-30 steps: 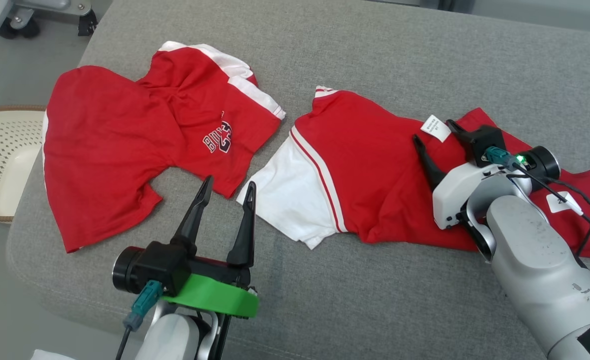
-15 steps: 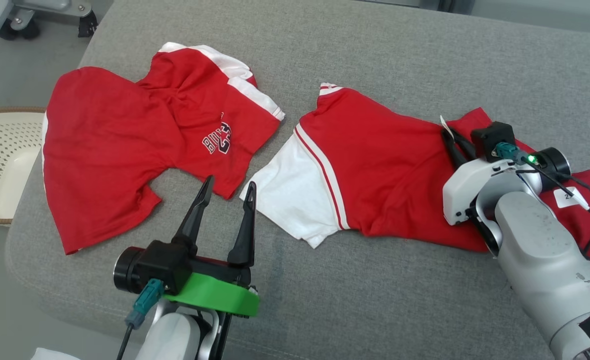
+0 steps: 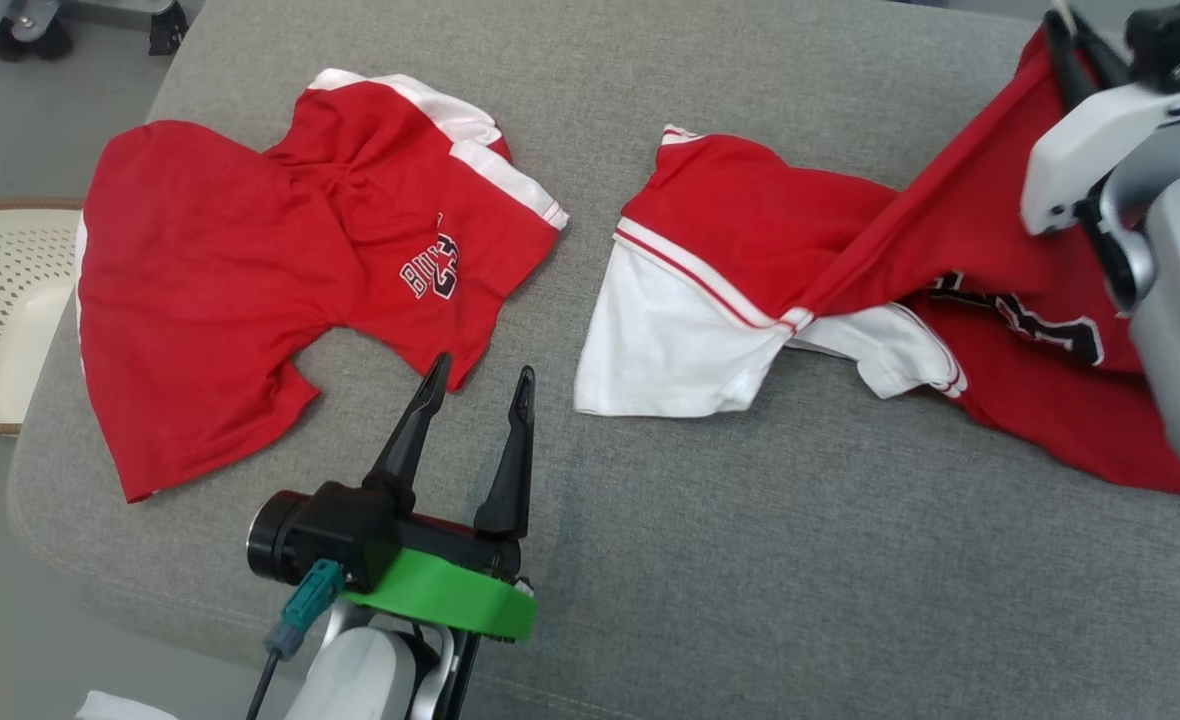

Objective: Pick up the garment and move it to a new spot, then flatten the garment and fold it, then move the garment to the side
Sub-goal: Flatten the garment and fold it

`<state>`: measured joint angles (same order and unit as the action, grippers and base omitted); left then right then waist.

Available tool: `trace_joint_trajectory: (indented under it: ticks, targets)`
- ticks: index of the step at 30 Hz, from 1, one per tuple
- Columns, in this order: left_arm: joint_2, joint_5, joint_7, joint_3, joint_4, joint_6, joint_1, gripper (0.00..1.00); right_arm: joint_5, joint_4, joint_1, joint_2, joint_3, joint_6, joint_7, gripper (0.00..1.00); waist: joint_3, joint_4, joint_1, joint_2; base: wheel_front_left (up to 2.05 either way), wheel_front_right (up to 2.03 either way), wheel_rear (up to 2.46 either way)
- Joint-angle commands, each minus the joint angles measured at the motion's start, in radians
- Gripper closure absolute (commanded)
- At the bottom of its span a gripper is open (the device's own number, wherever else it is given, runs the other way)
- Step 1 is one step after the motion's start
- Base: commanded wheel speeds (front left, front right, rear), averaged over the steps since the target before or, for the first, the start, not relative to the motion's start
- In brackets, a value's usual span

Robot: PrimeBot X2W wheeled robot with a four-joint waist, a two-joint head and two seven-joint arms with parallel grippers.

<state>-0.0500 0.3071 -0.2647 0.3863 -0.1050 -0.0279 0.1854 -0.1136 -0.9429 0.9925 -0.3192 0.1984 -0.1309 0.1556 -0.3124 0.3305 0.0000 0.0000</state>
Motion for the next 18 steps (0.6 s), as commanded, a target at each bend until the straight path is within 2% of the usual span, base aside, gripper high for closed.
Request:
trace_joint_trajectory:
  ticks: [1, 7, 11, 12, 13, 18]
  targets:
    - [-0.001, 0.007, 0.000, 0.002, 0.000, -0.005, 0.018, 0.00, 0.020, -0.008, 0.033, -0.047, -0.015, 0.000, -0.005, 1.00, -0.018, 0.017, 0.0000, 0.0000, 0.00, 0.00, 0.00]
    - [-0.001, 0.015, 0.001, 0.017, 0.003, -0.005, 0.032, 0.00, 0.131, -0.076, 0.138, -0.139, -0.153, 0.000, -0.021, 1.00, -0.046, 0.045, 0.0000, 0.0000, 0.00, 0.00, 0.00]
    - [-0.001, 0.016, 0.001, 0.020, 0.005, -0.002, 0.040, 0.00, 0.240, -0.112, 0.168, -0.169, -0.280, 0.000, -0.035, 1.00, -0.059, 0.052, 0.0000, 0.0000, 0.00, 0.00, 0.00]
    - [-0.001, 0.017, 0.001, 0.020, 0.004, -0.002, 0.041, 0.00, 0.270, -0.116, 0.170, -0.174, -0.306, 0.000, -0.037, 0.67, -0.061, 0.052, 0.0000, 0.0000, 0.00, 0.00, 0.00]
    - [-0.001, 0.016, 0.001, 0.021, 0.002, -0.002, 0.041, 0.00, 0.299, -0.123, 0.163, -0.168, -0.333, 0.000, -0.044, 0.00, -0.062, 0.050, 0.0000, 0.0000, 0.00, 0.00, 0.00]
    - [-0.001, 0.007, 0.001, 0.015, -0.008, -0.002, 0.038, 0.00, 0.387, -0.128, 0.118, -0.098, -0.416, 0.000, -0.006, 0.00, -0.049, 0.026, 0.0000, 0.0000, 0.00, 0.00, 0.00]
